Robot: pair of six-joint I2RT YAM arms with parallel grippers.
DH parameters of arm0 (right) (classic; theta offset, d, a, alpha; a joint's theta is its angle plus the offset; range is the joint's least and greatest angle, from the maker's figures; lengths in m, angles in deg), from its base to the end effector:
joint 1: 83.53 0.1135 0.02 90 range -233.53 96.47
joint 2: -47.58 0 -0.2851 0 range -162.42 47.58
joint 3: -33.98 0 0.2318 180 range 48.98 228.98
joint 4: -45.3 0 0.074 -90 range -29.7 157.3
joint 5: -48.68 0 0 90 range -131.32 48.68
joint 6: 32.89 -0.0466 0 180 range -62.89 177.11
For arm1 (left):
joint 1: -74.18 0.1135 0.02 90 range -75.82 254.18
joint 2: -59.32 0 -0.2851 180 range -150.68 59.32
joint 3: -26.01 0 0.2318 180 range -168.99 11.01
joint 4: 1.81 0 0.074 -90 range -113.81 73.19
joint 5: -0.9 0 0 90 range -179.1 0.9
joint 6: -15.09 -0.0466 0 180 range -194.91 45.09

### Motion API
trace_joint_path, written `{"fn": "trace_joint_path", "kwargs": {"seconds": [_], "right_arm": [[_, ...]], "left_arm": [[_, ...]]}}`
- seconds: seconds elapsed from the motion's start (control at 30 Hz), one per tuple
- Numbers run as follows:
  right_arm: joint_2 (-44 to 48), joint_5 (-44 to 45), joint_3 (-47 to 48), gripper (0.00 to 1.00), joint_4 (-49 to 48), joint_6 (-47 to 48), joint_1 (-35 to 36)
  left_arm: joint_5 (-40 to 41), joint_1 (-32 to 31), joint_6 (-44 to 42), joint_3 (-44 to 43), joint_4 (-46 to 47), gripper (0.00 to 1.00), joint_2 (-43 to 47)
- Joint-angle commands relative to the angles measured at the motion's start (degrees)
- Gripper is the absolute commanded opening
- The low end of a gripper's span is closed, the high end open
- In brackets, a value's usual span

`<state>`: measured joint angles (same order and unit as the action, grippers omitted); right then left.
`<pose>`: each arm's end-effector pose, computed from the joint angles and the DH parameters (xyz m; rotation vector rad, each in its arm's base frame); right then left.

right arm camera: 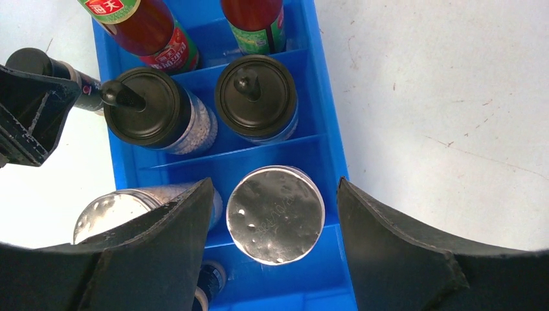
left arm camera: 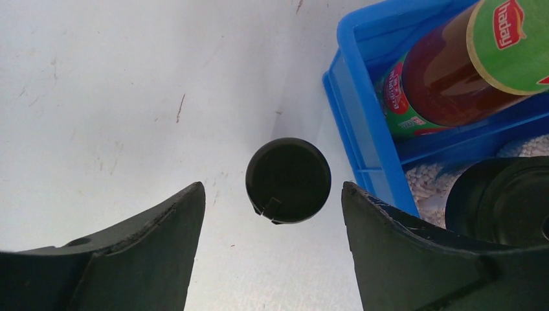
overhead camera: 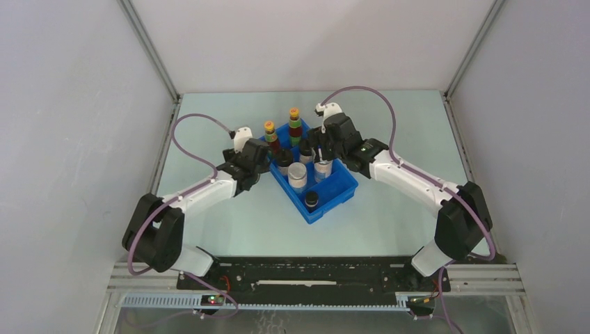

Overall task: Organize the condiment bottles
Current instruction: Place the bottle in the storage box, then pick up the bottle from the center of the board.

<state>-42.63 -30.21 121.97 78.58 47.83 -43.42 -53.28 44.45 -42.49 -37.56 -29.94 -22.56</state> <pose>0.2736 0.2187 0.3201 -0.4759 2.1382 0.2774 0.2539 -0.1136 0.2419 -0.3334 2.1778 0.1542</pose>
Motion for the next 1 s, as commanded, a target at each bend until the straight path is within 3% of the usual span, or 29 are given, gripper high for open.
{"fn": "trace_joint_path", "kwargs": {"seconds": [0.0, 0.37, 0.53, 0.97], "right_arm": [[2.84, 1.2, 0.65, 0.78, -1.22, 0.14, -0.04], [3.12, 1.58, 0.6, 0.78, -1.49, 0.3, 0.04], [3.03, 1.55, 0.65, 0.78, -1.36, 0.31, 0.05], [2.85, 1.55, 0.62, 0.78, -1.53, 0.54, -0.13]], "left_arm": [[2.24, 0.64, -1.11, -0.79, 2.81, 0.81, -0.59], [2.25, 1.13, -2.0, -1.59, 4.03, 0.61, -1.6], [2.16, 1.39, -2.22, -1.98, 4.23, 0.57, -2.03], [2.68, 1.62, -2.72, -2.64, 5.42, 0.63, -2.78]]}}
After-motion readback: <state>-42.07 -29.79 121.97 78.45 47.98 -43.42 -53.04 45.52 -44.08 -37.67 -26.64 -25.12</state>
